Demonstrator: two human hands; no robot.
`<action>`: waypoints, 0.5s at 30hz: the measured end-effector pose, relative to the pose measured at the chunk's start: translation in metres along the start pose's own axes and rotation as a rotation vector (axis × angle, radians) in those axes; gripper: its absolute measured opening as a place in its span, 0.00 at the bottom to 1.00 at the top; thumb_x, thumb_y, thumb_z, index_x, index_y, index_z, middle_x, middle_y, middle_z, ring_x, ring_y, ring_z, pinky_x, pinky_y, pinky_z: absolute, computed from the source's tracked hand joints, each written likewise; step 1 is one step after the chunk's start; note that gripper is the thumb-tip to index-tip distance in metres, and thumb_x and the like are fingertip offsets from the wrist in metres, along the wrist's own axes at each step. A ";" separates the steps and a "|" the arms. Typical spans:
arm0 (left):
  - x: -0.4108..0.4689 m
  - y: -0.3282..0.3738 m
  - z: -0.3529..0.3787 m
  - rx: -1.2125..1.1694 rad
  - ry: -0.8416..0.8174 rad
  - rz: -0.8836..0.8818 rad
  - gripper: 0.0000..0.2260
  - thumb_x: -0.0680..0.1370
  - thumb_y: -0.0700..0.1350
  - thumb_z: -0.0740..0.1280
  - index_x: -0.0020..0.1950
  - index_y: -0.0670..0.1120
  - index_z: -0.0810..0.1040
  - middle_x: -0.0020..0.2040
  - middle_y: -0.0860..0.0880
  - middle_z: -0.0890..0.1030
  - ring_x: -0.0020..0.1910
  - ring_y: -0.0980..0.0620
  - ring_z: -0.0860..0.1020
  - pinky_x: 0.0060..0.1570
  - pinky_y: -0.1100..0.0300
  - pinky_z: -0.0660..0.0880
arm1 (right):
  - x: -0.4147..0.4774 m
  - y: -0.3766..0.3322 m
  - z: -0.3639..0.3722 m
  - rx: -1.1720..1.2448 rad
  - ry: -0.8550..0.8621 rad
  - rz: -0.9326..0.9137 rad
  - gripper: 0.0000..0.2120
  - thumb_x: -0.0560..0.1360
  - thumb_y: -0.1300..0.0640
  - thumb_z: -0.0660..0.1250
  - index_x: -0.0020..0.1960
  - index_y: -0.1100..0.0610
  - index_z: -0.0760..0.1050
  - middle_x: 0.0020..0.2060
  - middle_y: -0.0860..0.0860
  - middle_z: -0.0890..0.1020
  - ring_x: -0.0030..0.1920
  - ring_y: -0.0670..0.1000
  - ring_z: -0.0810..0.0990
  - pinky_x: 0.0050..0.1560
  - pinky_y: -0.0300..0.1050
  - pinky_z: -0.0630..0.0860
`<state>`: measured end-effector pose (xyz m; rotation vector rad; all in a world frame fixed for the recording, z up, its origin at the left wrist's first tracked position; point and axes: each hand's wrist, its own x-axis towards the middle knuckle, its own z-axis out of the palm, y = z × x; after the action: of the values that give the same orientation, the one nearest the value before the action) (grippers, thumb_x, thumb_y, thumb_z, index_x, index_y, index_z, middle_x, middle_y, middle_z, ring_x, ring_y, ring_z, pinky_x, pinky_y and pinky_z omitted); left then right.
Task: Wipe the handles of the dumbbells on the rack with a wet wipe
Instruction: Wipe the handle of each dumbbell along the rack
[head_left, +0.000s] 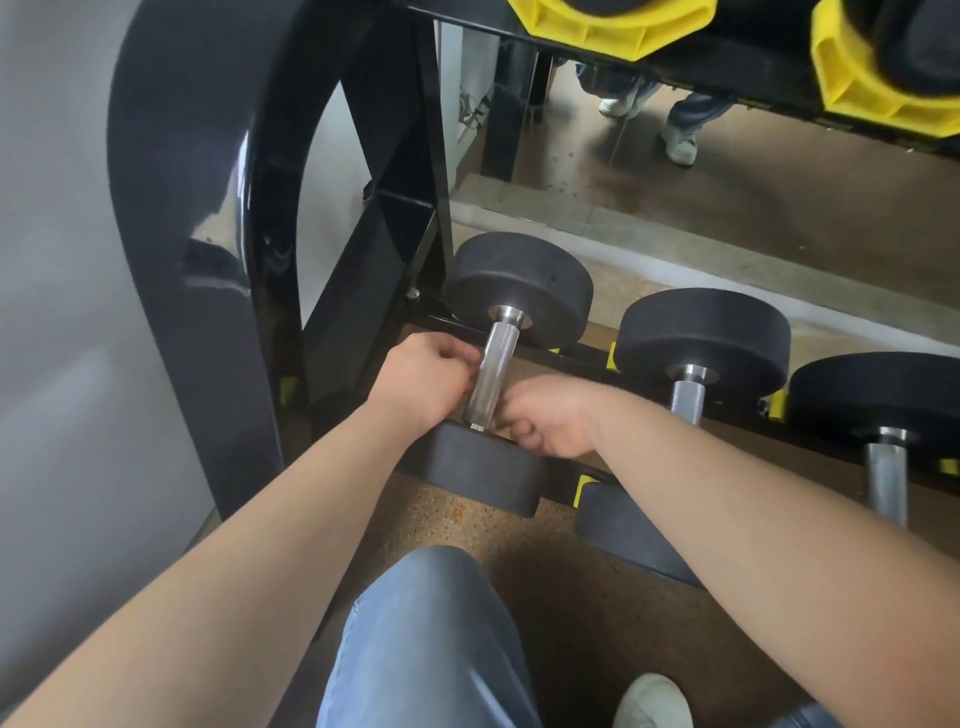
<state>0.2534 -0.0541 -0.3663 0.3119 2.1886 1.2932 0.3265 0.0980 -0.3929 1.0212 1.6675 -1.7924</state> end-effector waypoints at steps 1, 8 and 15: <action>0.000 0.000 0.000 -0.005 0.003 -0.003 0.14 0.66 0.47 0.61 0.44 0.54 0.85 0.42 0.54 0.87 0.46 0.53 0.86 0.54 0.47 0.83 | -0.004 0.004 0.002 -0.116 -0.052 0.032 0.10 0.82 0.69 0.59 0.49 0.58 0.76 0.23 0.48 0.71 0.20 0.42 0.65 0.20 0.31 0.59; 0.001 -0.002 0.001 0.011 0.013 0.019 0.12 0.78 0.39 0.62 0.48 0.53 0.84 0.45 0.53 0.87 0.45 0.55 0.86 0.51 0.54 0.84 | 0.031 -0.011 -0.017 0.582 0.091 -0.224 0.16 0.80 0.74 0.55 0.56 0.60 0.77 0.37 0.51 0.71 0.25 0.43 0.65 0.22 0.35 0.60; 0.003 -0.003 0.000 0.028 0.025 0.033 0.15 0.78 0.36 0.60 0.50 0.51 0.84 0.45 0.54 0.87 0.40 0.61 0.85 0.46 0.60 0.82 | 0.016 0.015 -0.009 -0.130 -0.197 -0.022 0.13 0.82 0.69 0.59 0.48 0.56 0.78 0.23 0.47 0.70 0.22 0.42 0.64 0.23 0.32 0.60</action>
<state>0.2515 -0.0542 -0.3696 0.3463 2.2322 1.2921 0.3308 0.1064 -0.4145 0.7478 1.6543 -1.7129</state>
